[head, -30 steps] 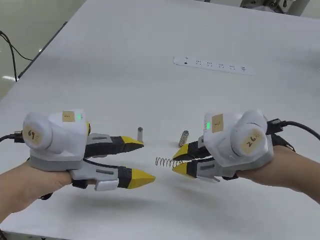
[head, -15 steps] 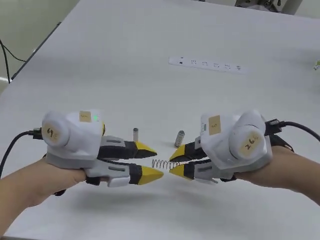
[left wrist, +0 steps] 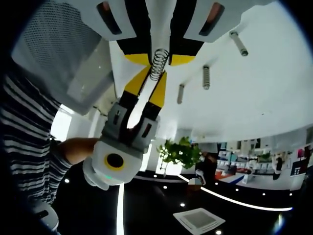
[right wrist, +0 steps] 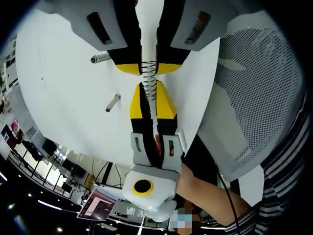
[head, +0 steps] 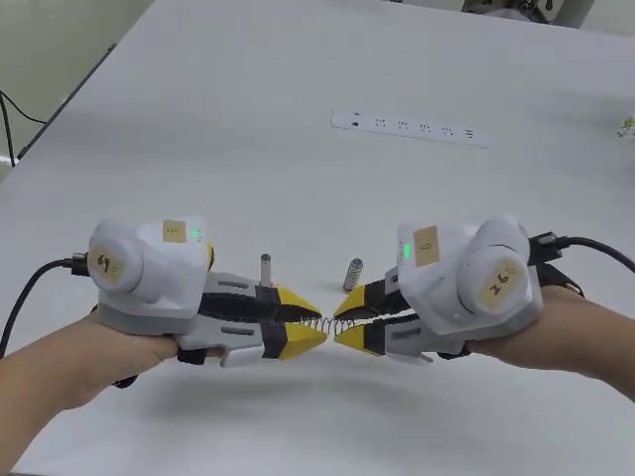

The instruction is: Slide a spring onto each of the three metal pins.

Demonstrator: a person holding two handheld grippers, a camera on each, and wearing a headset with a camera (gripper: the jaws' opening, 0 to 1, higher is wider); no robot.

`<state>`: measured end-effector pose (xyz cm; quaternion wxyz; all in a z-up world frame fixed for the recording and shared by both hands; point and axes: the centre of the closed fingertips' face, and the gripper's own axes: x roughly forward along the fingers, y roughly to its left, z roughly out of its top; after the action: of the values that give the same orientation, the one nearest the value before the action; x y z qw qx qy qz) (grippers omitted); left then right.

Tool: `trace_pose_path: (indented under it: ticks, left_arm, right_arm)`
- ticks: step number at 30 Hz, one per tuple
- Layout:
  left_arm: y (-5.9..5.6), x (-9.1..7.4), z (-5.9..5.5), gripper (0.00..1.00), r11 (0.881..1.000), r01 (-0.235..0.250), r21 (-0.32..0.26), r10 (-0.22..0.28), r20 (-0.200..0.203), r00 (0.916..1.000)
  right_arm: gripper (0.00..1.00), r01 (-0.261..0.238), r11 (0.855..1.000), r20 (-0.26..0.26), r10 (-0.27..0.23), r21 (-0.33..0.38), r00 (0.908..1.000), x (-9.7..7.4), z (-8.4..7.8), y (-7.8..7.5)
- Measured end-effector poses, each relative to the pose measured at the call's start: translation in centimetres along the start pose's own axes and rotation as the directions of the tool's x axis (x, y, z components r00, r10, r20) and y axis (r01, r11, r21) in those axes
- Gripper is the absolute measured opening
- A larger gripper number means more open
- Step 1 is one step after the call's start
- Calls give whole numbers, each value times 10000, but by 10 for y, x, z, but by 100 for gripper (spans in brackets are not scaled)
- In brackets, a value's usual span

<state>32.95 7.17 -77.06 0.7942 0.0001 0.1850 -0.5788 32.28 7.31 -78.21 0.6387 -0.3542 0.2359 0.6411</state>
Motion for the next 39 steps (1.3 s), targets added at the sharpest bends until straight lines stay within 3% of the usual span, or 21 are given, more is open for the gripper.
trace_pose_path:
  ticks: [16, 27, 28, 30, 39]
  left_arm:
    - [0, 3, 3, 5, 9998, -87, 154, 86, 98, 9999]
    - [-6, 5, 3, 2, 9988, 203, 436, -206, 66, 9998]
    - [-7, 5, 4, 2, 9988, 211, 442, -216, 116, 9997]
    - [-7, 5, 4, 2, 9986, 262, 469, -264, 30, 9996]
    - [-8, 5, 5, 2, 9982, 345, 497, -345, -15, 9994]
  right_arm:
    - [7, 4, 9997, 170, -8, 229, 9999, -4, 1, -2]
    - [7, -70, 9991, 133, 64, 415, 9999, -3, -3, 0]
    - [7, -5, 9999, 49, 4, 161, 10000, -4, -5, -2]
    - [8, -135, 9989, 213, 125, 455, 9997, -3, -3, 1]
    - [8, -89, 9992, 268, 78, 394, 9996, -4, -2, 1]
